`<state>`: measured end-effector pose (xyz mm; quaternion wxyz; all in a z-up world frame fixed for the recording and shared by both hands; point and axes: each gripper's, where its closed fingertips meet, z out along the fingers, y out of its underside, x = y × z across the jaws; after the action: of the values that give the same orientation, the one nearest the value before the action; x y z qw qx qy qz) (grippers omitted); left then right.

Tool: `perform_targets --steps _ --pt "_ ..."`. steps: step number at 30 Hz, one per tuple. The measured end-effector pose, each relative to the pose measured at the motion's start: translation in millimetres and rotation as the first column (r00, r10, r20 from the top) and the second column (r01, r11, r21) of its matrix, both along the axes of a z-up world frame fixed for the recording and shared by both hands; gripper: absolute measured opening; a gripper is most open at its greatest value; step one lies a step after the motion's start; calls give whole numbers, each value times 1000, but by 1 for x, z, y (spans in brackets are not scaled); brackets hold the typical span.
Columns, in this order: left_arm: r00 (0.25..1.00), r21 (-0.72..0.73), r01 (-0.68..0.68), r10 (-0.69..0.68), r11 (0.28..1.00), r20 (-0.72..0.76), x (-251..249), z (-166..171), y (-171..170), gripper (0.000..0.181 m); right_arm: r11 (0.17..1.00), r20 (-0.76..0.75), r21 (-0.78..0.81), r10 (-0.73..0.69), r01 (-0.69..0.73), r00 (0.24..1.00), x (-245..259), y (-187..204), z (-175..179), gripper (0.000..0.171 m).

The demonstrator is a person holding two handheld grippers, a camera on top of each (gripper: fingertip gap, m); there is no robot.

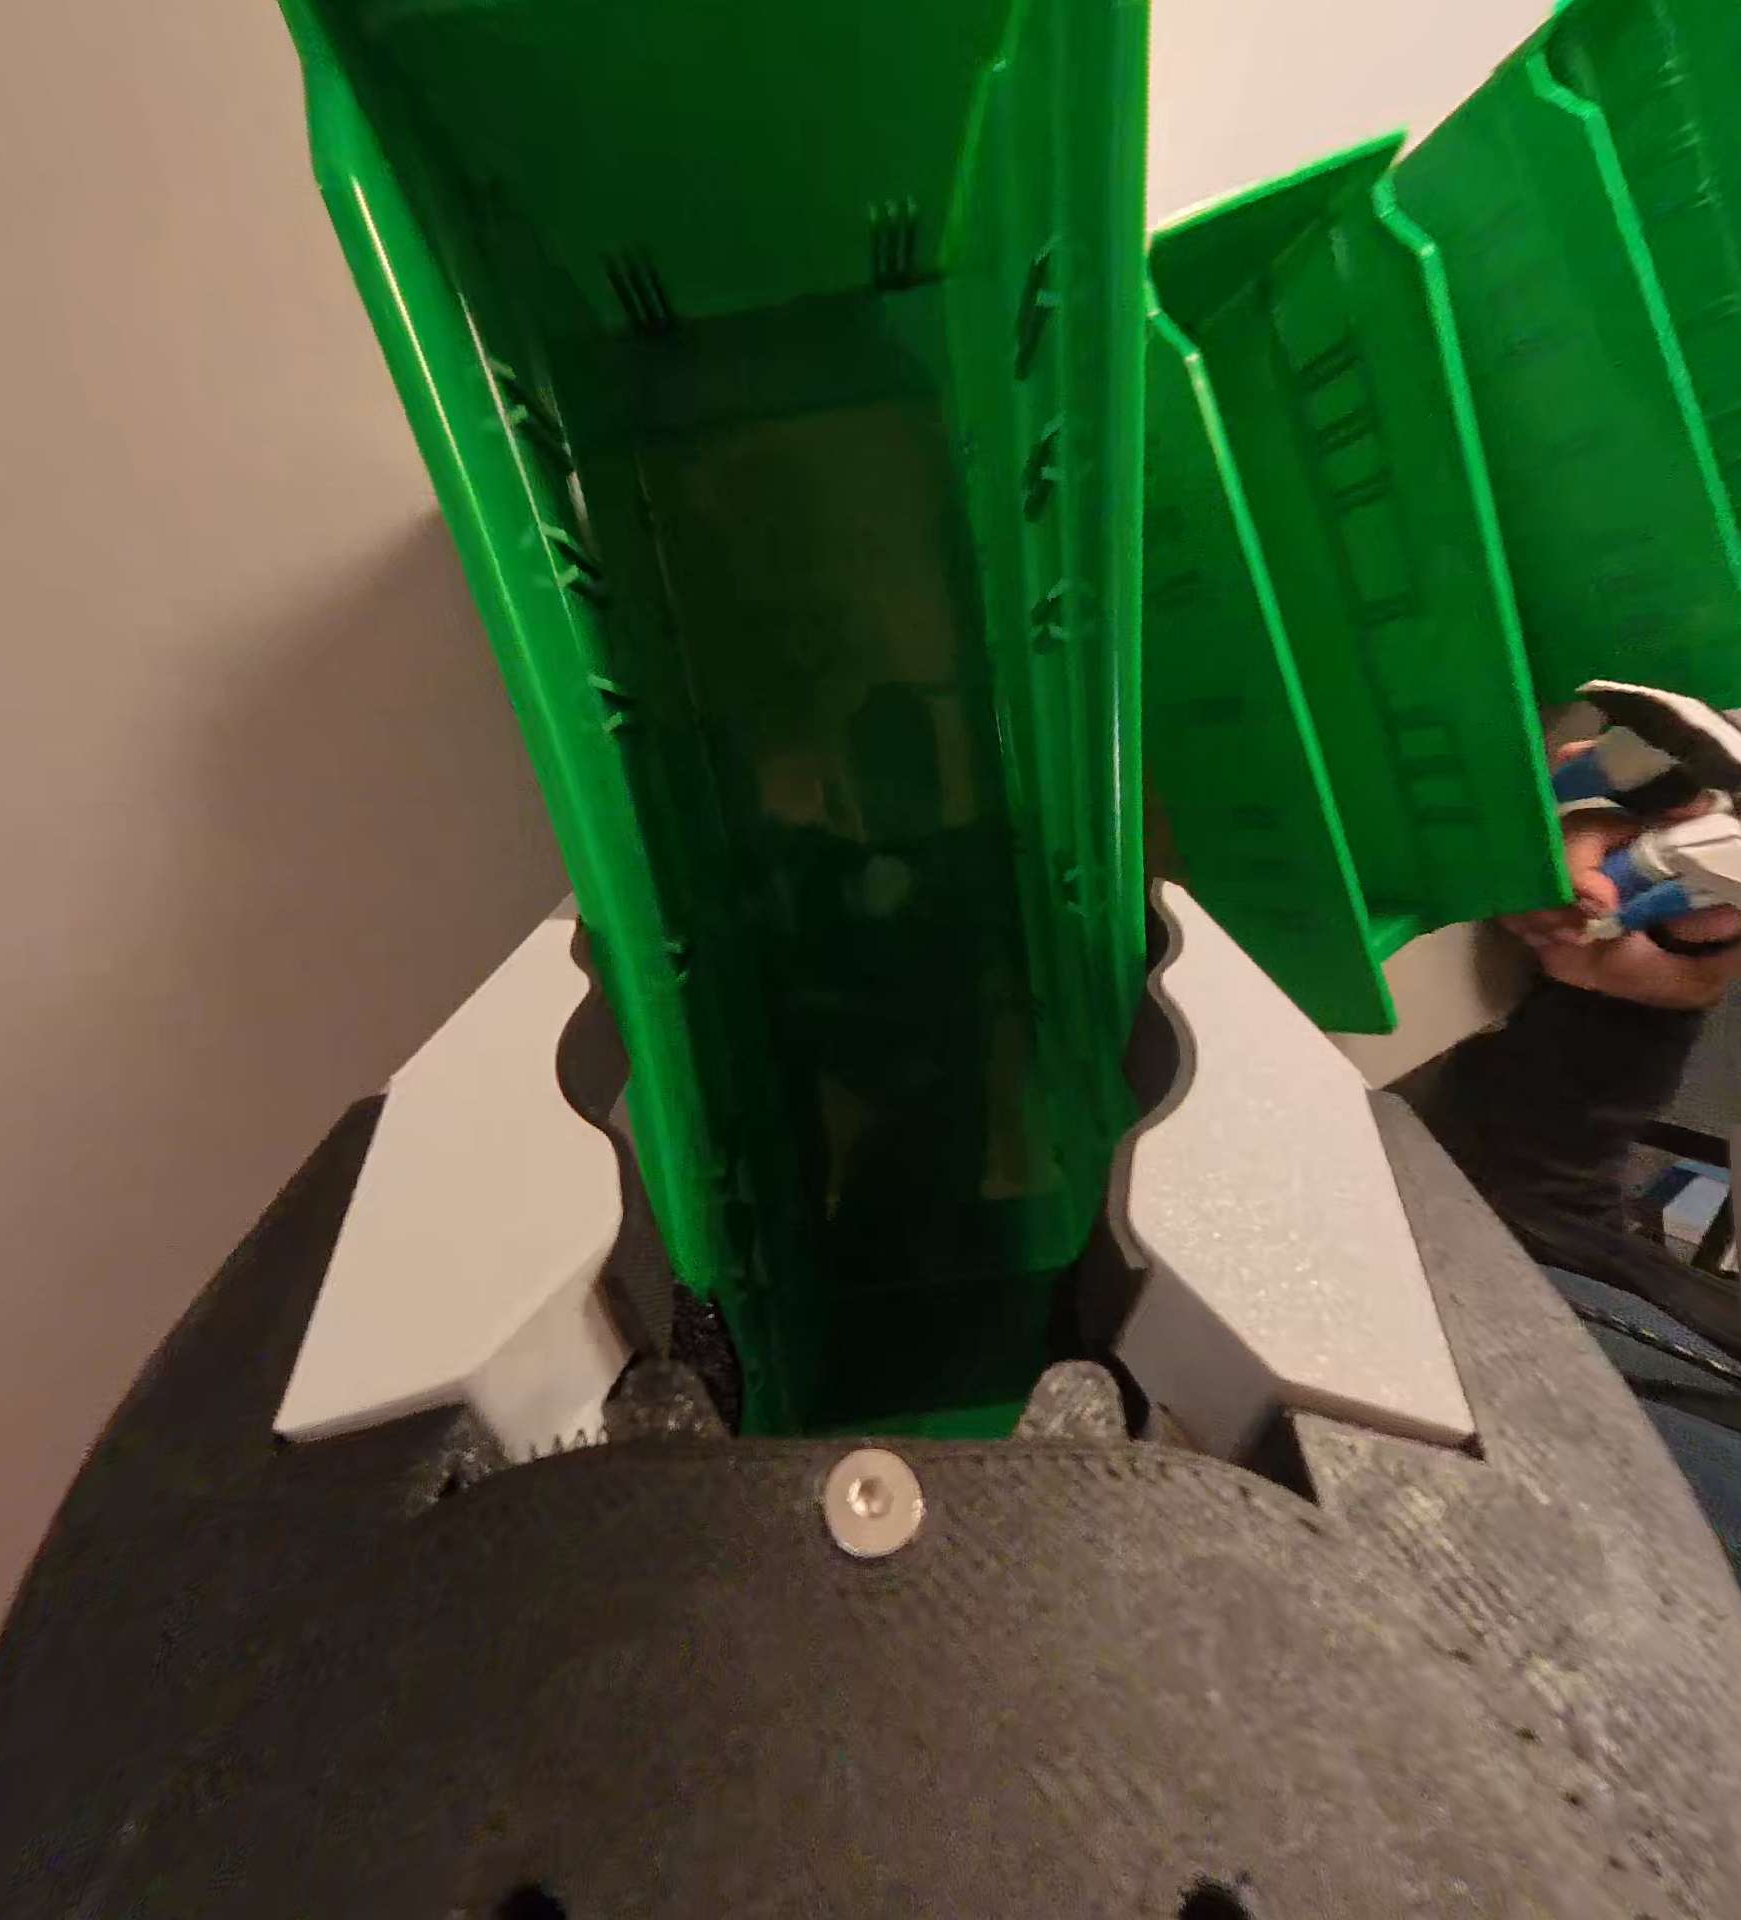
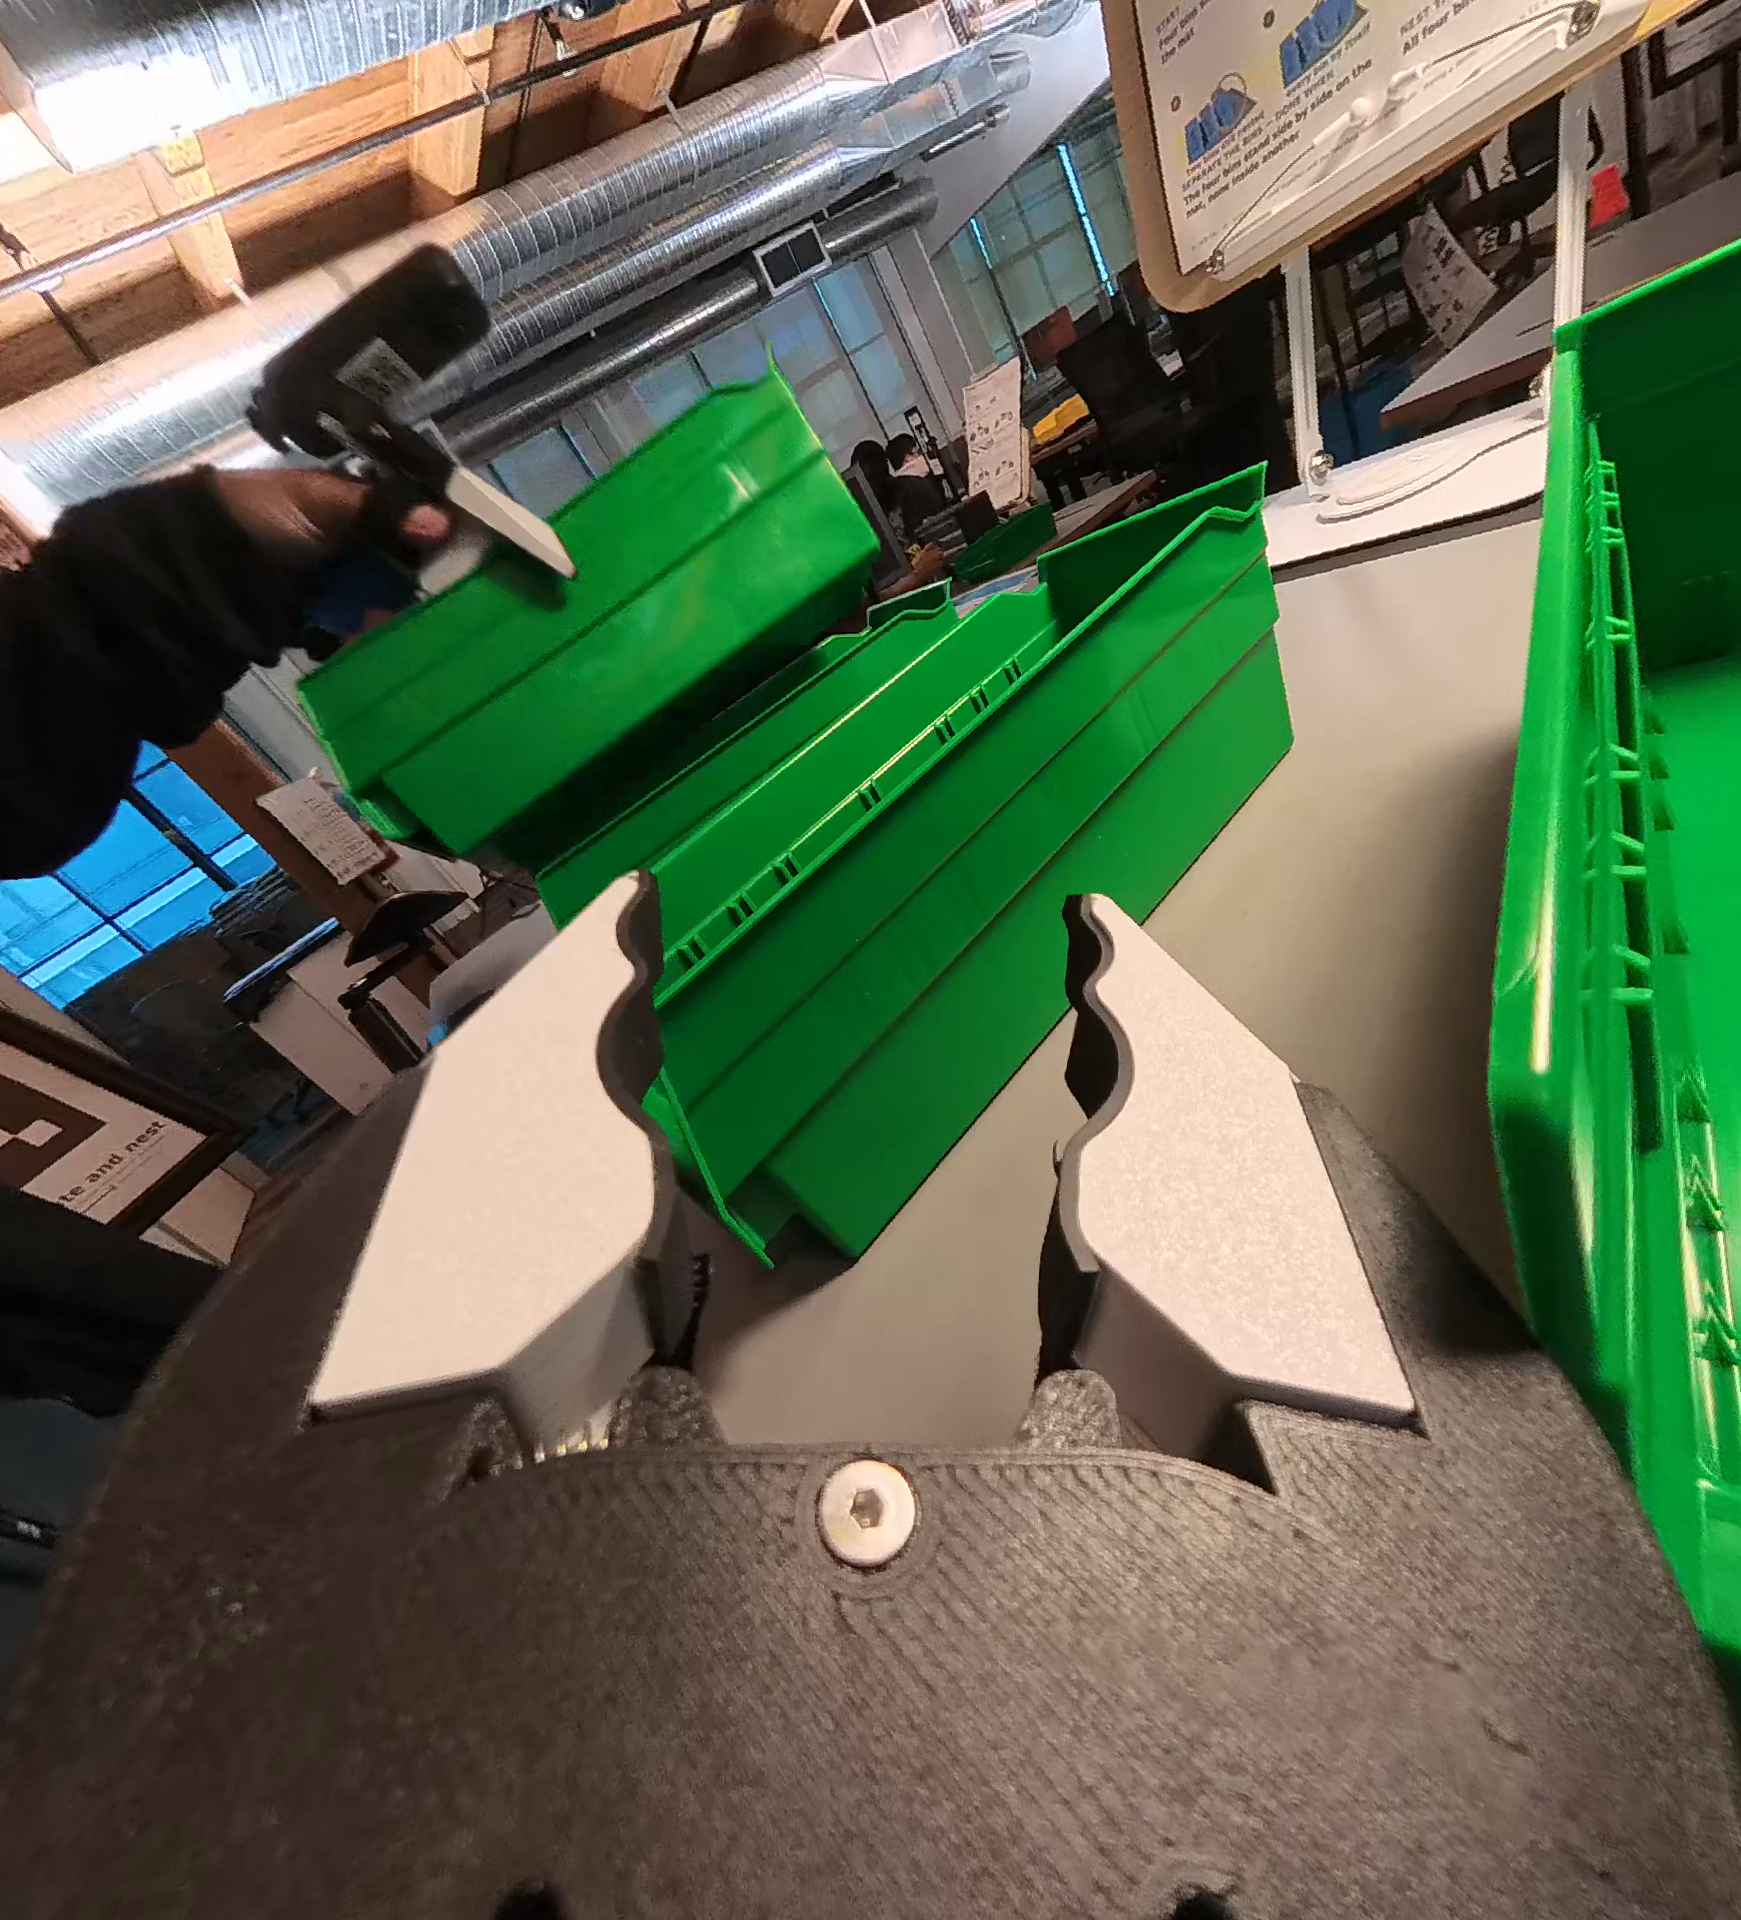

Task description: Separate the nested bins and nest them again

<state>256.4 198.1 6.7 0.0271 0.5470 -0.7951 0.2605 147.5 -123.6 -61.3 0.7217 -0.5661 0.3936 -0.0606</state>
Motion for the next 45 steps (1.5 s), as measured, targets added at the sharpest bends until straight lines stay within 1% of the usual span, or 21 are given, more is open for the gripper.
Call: perform_targets --steps 4,15,17,21,22,25,28,33,35,39,42,45 --pt "999 42 -37 38 998 -13 9 -20 3 99 1000 5 12 4 -4 1000 -1 -1 2 78" --pt "996 125 -85 84 988 12 18 -38 6 103 1000 5 13 15 -15 1000 -2 1 2 78" --pt "996 132 -89 87 987 17 19 -43 5 107 1000 5 13 16 -16 1000 -2 1 2 78" --pt "996 119 -85 82 989 35 20 -52 -2 121 1000 5 12 21 -21 1000 -3 1 2 78" --pt "996 115 -85 80 990 40 20 -53 -4 122 1000 5 14 22 -22 1000 -3 1 2 78" --pt "994 94 -60 51 994 92 19 -48 -10 118 1000 4 15 22 -22 1000 -3 1 2 78" --pt "984 64 -53 41 997 174 18 -33 -9 119 1000 4 13 22 -22 1000 -3 2 2 78" --pt "971 9 -47 43 999 234 2 -22 13 117 1000 3 9 22 -22 1000 -3 2 1 78" --pt "972 -47 -37 46 998 232 -11 -23 22 107 1000 2 7 22 -22 1000 -3 2 1 78" --pt "975 -126 -28 55 992 214 -33 -30 35 105 1000 -4 3 27 -27 1000 -3 3 0 78" --pt "979 -122 -9 33 993 203 -42 -34 38 105 1000 -13 2 31 -31 999 -2 4 -1 78" --pt "979 -89 -1 19 996 204 -45 -41 40 100 999 -21 -4 33 -33 999 -1 5 -2 78"
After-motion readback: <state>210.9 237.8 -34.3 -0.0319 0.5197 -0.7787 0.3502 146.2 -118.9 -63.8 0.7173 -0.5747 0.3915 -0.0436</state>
